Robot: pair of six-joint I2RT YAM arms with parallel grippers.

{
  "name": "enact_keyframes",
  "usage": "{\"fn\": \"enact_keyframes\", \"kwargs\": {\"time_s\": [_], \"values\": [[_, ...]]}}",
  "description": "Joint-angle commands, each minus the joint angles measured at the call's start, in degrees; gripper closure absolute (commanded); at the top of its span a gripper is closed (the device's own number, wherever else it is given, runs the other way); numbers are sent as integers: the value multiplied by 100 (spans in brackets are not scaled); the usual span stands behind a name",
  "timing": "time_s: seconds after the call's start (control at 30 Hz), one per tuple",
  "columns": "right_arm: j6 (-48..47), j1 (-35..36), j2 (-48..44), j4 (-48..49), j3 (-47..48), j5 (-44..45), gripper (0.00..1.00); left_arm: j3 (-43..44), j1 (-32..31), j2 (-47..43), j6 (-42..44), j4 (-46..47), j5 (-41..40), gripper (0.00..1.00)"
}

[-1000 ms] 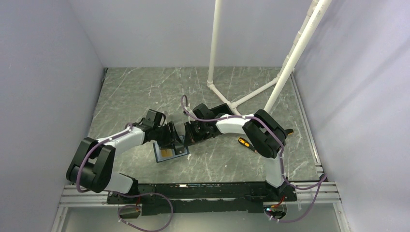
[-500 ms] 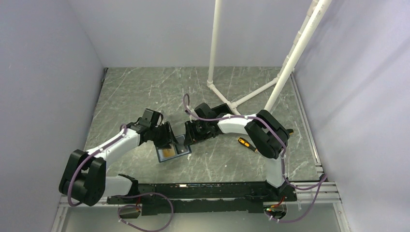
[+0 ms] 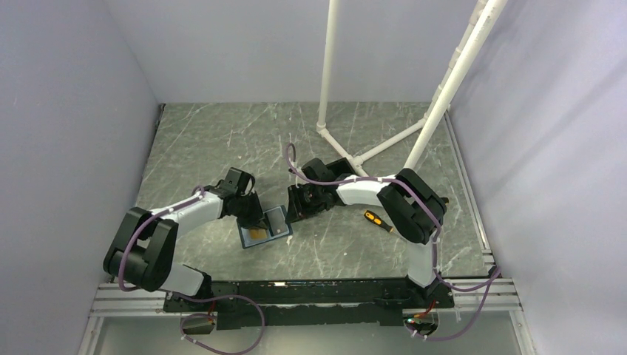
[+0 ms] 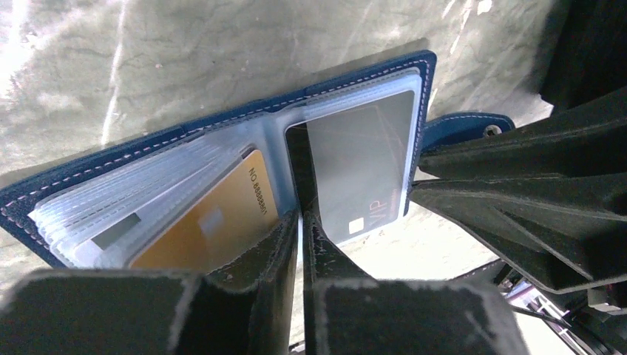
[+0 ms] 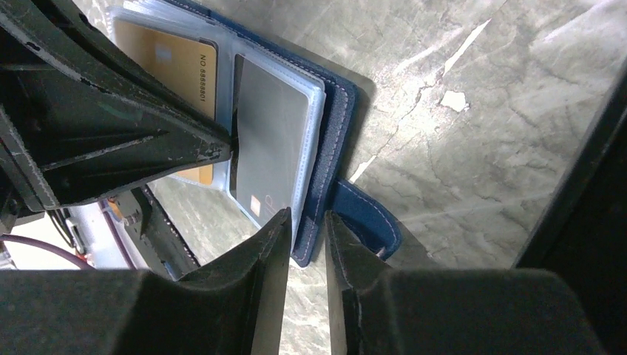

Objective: Put the credit cards into the card holder
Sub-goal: Turn over the card slot in the card holder.

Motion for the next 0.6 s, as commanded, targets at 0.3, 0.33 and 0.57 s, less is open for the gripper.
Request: {"fn": "enact_keyframes", "kwargs": {"time_s": [0.3, 0.33, 0.57], "values": [[59, 16, -474, 128, -127, -49, 72, -202, -20, 165, 25, -12, -337, 93], [49, 21, -536, 123, -144, -30, 71, -215, -21, 173, 18, 9, -311, 93], [137, 86, -493, 248, -99, -215, 70, -266, -22, 190, 22, 88, -231, 94]]}}
